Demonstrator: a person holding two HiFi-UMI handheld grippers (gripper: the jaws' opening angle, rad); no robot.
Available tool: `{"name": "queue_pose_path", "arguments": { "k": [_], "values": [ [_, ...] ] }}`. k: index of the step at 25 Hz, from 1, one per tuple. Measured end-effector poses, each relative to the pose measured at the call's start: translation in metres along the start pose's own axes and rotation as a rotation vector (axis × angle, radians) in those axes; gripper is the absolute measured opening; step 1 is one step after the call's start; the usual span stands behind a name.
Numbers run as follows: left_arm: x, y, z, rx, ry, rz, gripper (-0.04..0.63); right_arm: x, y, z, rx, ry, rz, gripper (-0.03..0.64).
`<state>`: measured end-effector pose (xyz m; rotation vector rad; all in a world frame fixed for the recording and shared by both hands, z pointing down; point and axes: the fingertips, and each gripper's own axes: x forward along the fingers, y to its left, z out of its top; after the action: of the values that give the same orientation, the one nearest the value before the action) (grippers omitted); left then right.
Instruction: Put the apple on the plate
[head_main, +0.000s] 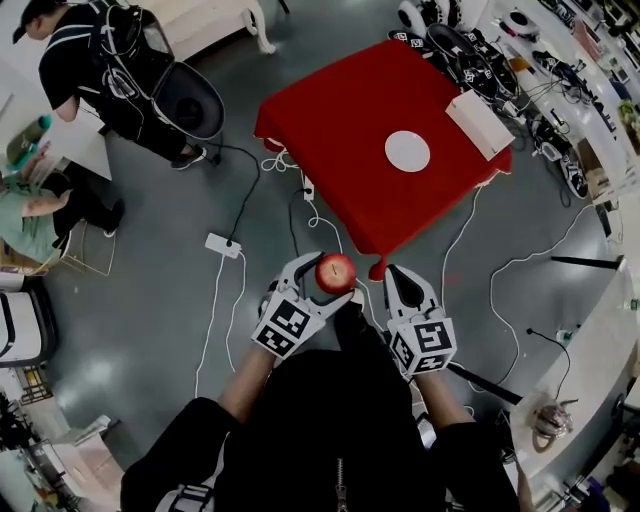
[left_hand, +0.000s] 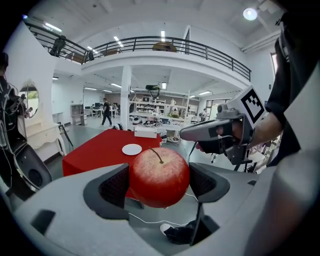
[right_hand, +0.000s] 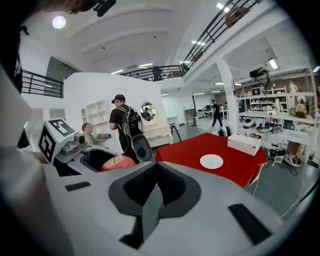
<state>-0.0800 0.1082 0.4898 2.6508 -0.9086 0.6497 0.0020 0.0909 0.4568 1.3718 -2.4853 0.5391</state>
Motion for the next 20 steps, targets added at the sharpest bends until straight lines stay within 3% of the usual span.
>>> {"name": "queue_pose_path", "arguments": {
  "k": [20],
  "values": [
    [0.117, 0.058, 0.063, 0.008, 0.025, -0.001, 0.364, 0.063, -0.112, 0.043, 0.025, 0.000, 0.015, 0.011]
  ]
}}
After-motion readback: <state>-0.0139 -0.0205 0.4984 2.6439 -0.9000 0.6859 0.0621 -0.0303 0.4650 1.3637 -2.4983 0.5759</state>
